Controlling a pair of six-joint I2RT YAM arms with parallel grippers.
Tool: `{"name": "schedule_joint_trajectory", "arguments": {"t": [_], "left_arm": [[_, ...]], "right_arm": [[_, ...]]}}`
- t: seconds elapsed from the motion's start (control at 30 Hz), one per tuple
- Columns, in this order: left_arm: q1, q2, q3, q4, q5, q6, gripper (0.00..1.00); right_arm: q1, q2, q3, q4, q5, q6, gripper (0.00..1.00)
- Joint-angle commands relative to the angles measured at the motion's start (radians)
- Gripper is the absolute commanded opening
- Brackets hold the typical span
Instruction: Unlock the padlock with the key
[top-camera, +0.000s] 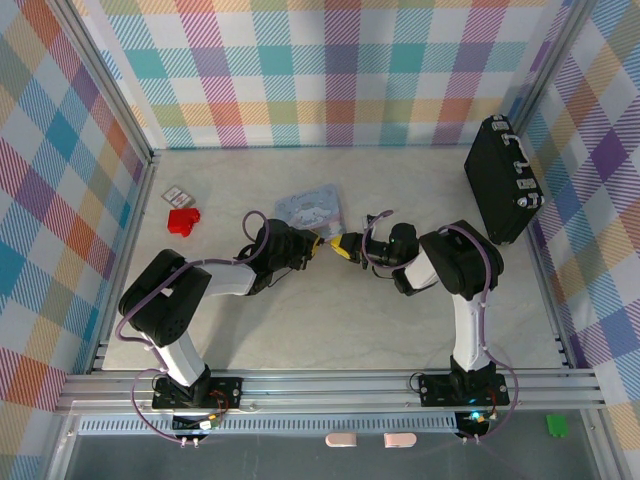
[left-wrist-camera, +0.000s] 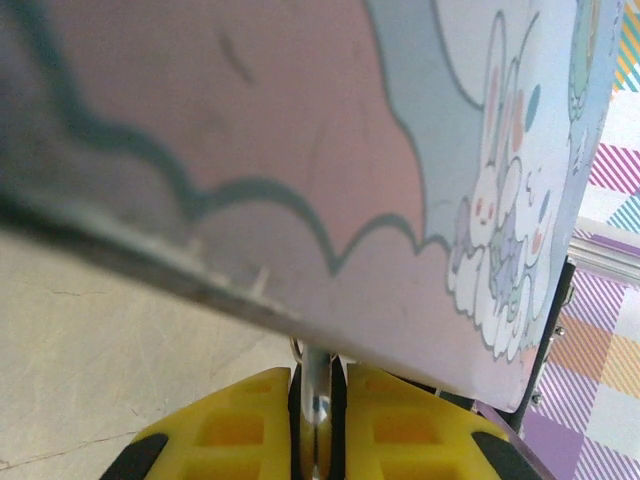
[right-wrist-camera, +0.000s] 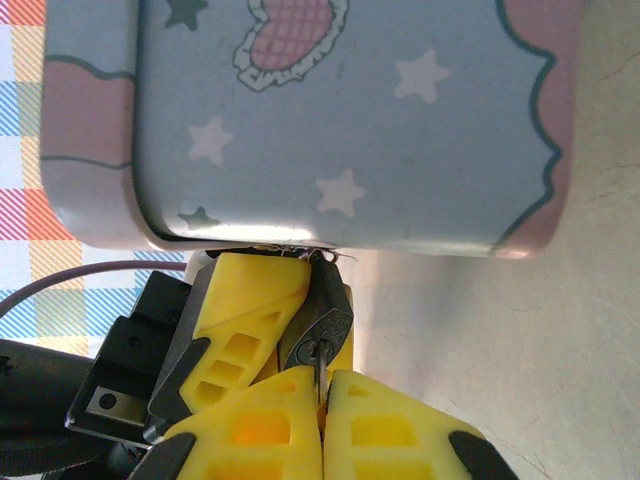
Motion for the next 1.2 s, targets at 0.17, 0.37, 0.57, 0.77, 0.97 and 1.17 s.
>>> {"name": "schedule_joint_trajectory", "arguments": {"t": [0.17,0.37,0.57,0.77,0.97,1.17], "left_arm": [[-0.071,-0.046,0.043,0.015,0.106,0.010,0.01],[-0.092,-0.048,0.055,-0.010,0.096,0.027,0.01],[-0.101,-0.031,0.073,-0.009,0.094,0.030,0.01],[-0.106,-0.036,0.075,-0.010,0.086,0.028,0.01],[-0.111,-0.039,0.078,-0.012,0.094,0.027,0.01],[-0.119,-0.032,0.085,-0.002,0.117,0.027,0.01]], "right_arm": [[0.024,0.036,0.043,0.040,0.014,0.044,0.00],[0.029,0.046,0.052,0.039,0.023,0.128,0.00],[0.060,0.050,0.048,0.040,0.041,0.183,0.00],[0.094,0.038,0.025,0.038,0.068,0.141,0.00],[0.092,0.054,0.023,0.038,0.071,0.112,0.00],[0.087,0.051,0.025,0.039,0.081,0.128,0.00]]}}
